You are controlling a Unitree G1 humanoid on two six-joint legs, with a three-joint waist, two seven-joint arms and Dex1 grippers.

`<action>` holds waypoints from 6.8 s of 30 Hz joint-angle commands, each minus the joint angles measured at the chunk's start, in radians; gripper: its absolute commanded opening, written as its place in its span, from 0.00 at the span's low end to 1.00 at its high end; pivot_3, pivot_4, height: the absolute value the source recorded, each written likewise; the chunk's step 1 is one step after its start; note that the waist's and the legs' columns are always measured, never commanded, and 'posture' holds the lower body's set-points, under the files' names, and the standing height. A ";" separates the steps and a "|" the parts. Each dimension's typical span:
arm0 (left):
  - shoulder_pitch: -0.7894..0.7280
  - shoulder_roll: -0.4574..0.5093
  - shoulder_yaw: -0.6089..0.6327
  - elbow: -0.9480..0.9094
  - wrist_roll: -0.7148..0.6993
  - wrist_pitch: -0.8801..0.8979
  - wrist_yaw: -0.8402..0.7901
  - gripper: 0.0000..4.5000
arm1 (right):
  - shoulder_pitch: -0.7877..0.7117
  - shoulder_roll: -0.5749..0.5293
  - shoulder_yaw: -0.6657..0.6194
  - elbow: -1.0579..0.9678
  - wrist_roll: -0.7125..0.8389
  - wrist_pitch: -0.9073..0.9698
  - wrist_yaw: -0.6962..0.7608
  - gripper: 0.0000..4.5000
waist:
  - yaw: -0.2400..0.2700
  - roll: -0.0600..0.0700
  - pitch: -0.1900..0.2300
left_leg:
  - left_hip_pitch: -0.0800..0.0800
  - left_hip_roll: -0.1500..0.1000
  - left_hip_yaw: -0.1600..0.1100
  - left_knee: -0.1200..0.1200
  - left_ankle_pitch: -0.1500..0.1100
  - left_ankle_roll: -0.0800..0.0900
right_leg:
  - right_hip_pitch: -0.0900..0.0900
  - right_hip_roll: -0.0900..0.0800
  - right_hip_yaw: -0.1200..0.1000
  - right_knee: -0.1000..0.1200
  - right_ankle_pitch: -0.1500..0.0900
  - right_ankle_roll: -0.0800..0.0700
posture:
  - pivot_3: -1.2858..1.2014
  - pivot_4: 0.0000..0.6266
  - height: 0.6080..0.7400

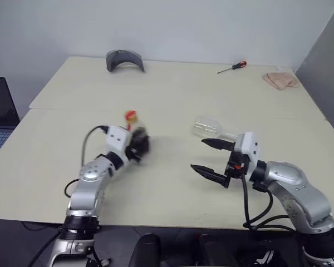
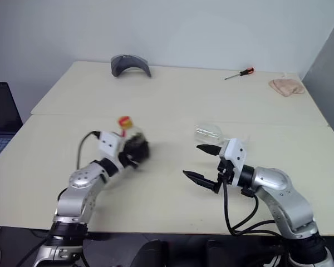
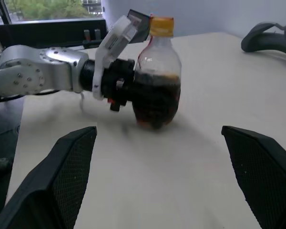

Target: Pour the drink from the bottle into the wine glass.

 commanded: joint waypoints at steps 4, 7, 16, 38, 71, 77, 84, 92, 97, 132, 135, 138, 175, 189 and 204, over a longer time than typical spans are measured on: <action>-0.066 0.013 -0.164 -0.081 -0.010 0.031 -0.173 0.29 | -0.049 0.000 -0.045 -0.141 0.132 0.165 -0.119 1.00 | -0.007 0.001 0.000 | 0.000 0.001 0.000 0.000 0.000 0.000 | 0.000 0.002 0.001 0.001 -0.001 0.001 | 0.52 0.24 1.00; -0.090 0.015 -0.195 -0.053 0.010 0.005 -0.204 0.28 | -0.078 0.010 -0.030 -0.144 0.140 0.207 -0.166 1.00 | -0.008 0.001 0.000 | 0.000 0.002 -0.001 0.000 0.000 0.000 | -0.001 0.003 0.001 0.000 -0.003 0.004 | 0.52 0.24 1.00; -0.120 0.013 -0.246 0.009 0.061 -0.075 -0.275 0.24 | -0.162 0.101 0.003 -0.094 0.133 0.250 -0.264 1.00 | -0.004 0.001 0.001 | -0.001 0.001 0.000 0.000 0.000 0.000 | -0.001 0.003 0.001 0.000 -0.003 0.004 | 0.52 0.24 1.00; -0.118 -0.017 -0.260 0.007 0.086 -0.111 -0.288 0.18 | -0.268 -0.037 0.038 0.222 0.078 0.094 0.097 0.27 | -0.003 0.001 0.001 | -0.001 0.001 0.000 0.000 0.000 0.001 | -0.001 0.003 0.001 0.000 -0.003 0.004 | 0.52 0.24 1.00; -0.201 -0.150 -0.256 0.180 0.146 -0.214 -0.203 0.17 | 0.008 0.146 -0.019 -0.245 0.056 0.227 -0.560 1.00 | -0.003 0.004 0.002 | -0.002 0.001 0.000 0.001 0.000 0.001 | -0.002 0.003 0.001 -0.001 -0.003 0.005 | 0.52 0.24 1.00; -0.202 -0.157 -0.261 0.188 0.151 -0.224 -0.206 0.17 | 0.043 0.179 -0.016 -0.196 0.024 0.175 -0.536 0.96 | -0.003 0.004 0.002 | -0.002 0.001 -0.001 0.000 0.000 0.001 | -0.002 0.003 0.001 -0.001 -0.003 0.005 | 0.52 0.24 1.00; -0.195 -0.162 -0.257 0.185 0.157 -0.224 -0.201 0.17 | 0.047 0.207 -0.029 -0.166 0.024 0.154 -0.531 0.48 | -0.004 0.004 0.002 | -0.002 0.001 -0.001 0.000 0.000 0.001 | -0.002 0.004 0.001 -0.001 -0.003 0.005 | 0.52 0.24 1.00; -0.180 -0.161 -0.256 0.166 0.155 -0.216 -0.202 0.17 | 0.018 0.192 -0.090 -0.119 0.134 0.158 -0.432 0.27 | -0.003 0.004 0.002 | -0.002 0.001 -0.001 0.001 0.000 0.001 | -0.002 0.004 0.001 -0.001 -0.003 0.005 | 0.52 0.24 1.00; -0.158 -0.153 -0.260 0.123 0.133 -0.199 -0.229 0.17 | -0.071 -0.029 -0.077 0.074 0.159 0.147 -0.089 0.27 | -0.004 0.004 0.002 | -0.002 0.001 0.000 0.001 0.000 0.001 | -0.001 0.004 0.001 -0.001 -0.003 0.005 | 0.52 0.24 1.00; -0.171 -0.191 -0.265 0.139 0.122 -0.204 -0.249 0.15 | 0.007 0.030 -0.245 -0.010 0.060 0.068 -0.308 1.00 | 0.002 0.005 0.002 | -0.003 0.001 -0.001 0.001 0.000 0.001 | -0.002 0.005 0.001 -0.002 -0.003 0.005 | 0.52 0.24 1.00; -0.172 -0.195 -0.267 0.142 0.122 -0.205 -0.245 0.15 | 0.090 -0.058 -0.332 -0.061 0.168 0.126 -0.224 1.00 | 0.005 0.006 0.002 | -0.003 0.001 -0.001 0.000 0.000 0.001 | -0.002 0.005 0.001 -0.002 -0.003 0.005 | 0.52 0.24 1.00; -0.174 -0.195 -0.263 0.149 0.121 -0.209 -0.248 0.15 | 0.130 -0.121 -0.364 -0.118 0.292 0.193 -0.177 1.00 | 0.001 0.006 0.003 | -0.003 0.001 -0.001 0.000 0.000 0.001 | -0.001 0.004 0.001 -0.002 -0.003 0.005 | 0.52 0.24 1.00; -0.178 -0.206 -0.256 0.156 0.123 -0.219 -0.233 0.15 | 0.110 -0.139 -0.277 -0.168 0.458 0.257 -0.235 1.00 | -0.005 0.006 0.003 | -0.002 0.002 -0.002 0.001 0.000 0.001 | -0.001 0.007 0.001 -0.001 -0.003 0.005 | 0.52 0.24 1.00; -0.172 -0.196 -0.259 0.149 0.127 -0.219 -0.228 0.15 | -0.020 0.024 -0.137 -0.090 0.323 0.193 -0.329 0.86 | 0.000 0.006 0.003 | -0.003 0.001 -0.001 0.001 0.000 0.001 | -0.002 0.006 0.001 -0.002 -0.003 0.005 | 0.52 0.24 1.00; -0.164 -0.200 -0.264 0.146 0.130 -0.224 -0.220 0.15 | -0.015 0.168 -0.181 -0.099 0.456 0.220 -0.447 0.27 | -0.001 0.006 0.003 | -0.003 0.002 -0.002 0.001 0.000 0.001 | -0.002 0.006 0.001 -0.001 -0.003 0.005 | 0.52 0.24 1.00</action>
